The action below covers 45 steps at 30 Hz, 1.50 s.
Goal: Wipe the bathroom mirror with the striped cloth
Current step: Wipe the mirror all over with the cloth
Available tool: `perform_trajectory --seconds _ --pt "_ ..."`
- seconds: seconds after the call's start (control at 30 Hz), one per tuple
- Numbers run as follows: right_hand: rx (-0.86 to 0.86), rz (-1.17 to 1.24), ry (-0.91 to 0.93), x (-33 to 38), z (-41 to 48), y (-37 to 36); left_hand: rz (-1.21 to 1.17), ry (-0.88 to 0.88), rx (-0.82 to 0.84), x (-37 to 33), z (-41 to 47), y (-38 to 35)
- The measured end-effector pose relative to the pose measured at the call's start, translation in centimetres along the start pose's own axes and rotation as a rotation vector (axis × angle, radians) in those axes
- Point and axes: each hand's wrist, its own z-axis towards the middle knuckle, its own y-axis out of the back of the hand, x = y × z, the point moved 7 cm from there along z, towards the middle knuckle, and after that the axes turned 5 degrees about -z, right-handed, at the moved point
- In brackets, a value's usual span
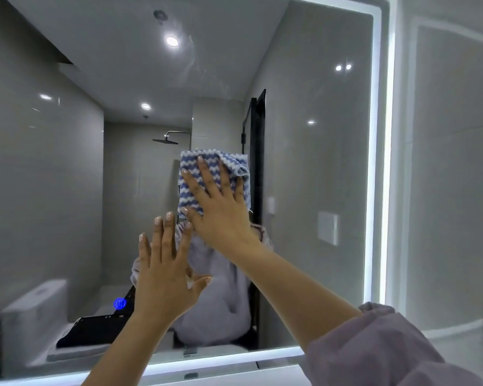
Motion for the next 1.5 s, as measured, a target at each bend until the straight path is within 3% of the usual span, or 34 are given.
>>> perform_trajectory --seconds 0.3,0.53,0.67,0.9,1.0,1.1,1.3,1.5 --pt "-0.070 -0.028 -0.025 -3.2 1.4 0.9 0.005 -0.017 0.007 0.0 0.1 0.1" --pt "-0.194 -0.118 -0.306 -14.2 0.8 3.6 -0.004 -0.023 -0.004 -0.1 0.1 0.4" --pt "-0.096 0.028 -0.515 -20.4 -0.8 2.8 0.000 -0.029 -0.014 -0.2 0.0 0.4" --pt "-0.076 0.037 -0.550 -19.9 -0.6 2.6 0.022 -0.023 -0.005 0.0 0.1 0.0" --pt "-0.093 -0.016 -0.486 -17.3 -0.1 3.1 0.006 -0.022 0.010 0.0 0.2 -0.1" --pt "-0.139 -0.151 -0.293 -11.8 1.1 3.3 0.014 -0.015 0.007 0.0 0.2 -0.1" --pt "-0.099 -0.083 0.024 0.2 5.0 2.5 0.037 -0.031 -0.027 -0.1 0.0 -0.2" --pt "-0.085 -0.114 0.151 1.6 6.4 2.9 0.010 -0.037 -0.076 0.2 0.0 -0.3"
